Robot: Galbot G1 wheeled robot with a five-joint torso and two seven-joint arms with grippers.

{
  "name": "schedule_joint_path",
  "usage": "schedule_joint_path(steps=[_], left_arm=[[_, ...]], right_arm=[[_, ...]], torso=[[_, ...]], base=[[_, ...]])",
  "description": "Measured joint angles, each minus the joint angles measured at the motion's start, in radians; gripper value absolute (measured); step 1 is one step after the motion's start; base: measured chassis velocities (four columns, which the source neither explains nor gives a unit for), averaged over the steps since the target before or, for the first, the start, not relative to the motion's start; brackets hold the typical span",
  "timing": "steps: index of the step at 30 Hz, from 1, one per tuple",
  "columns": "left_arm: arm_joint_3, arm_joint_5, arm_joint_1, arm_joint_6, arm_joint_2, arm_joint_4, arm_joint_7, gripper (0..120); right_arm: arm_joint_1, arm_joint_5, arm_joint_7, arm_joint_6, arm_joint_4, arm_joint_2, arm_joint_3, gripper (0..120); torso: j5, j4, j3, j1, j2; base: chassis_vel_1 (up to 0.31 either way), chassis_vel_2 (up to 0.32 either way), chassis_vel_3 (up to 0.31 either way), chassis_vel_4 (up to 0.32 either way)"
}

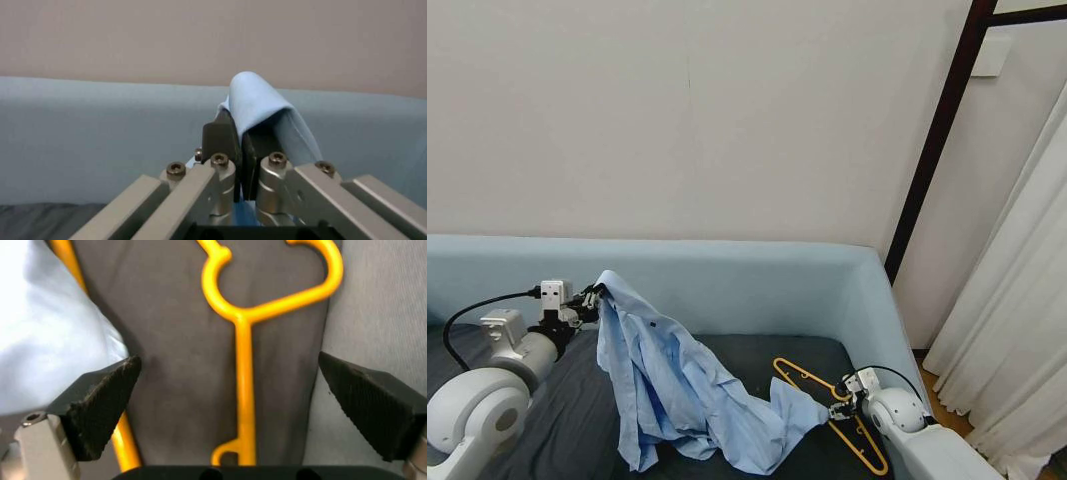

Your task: Pick up the clothes from the sofa and hang them on the clothes hanger.

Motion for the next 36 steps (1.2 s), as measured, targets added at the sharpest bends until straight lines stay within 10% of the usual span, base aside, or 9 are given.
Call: schedule_joint_path(steps=[26, 36], left_arm=[[0.007, 0.001, -0.006, 0.001, -0.001, 0.006, -0.008, 0], [0.014, -0.008, -0.017, -0.006, 0.0, 0.007, -0.005, 0]], right_arm=[[-0.015, -0.08, -0.096, 0.001, -0.035, 0.001, 0.009, 9], [-0.036, -0.033, 0.028, 0.002, 0.081, -0.036, 0.004, 4]], torso=[[0.0, 0.0, 0.0, 0.0, 0.0], [0.0002, -0.0002, 0.0, 0.0, 0.0]], base=[[0.0, 0.0, 0.0, 0.0], [0.0, 0.0, 0.0, 0.0]])
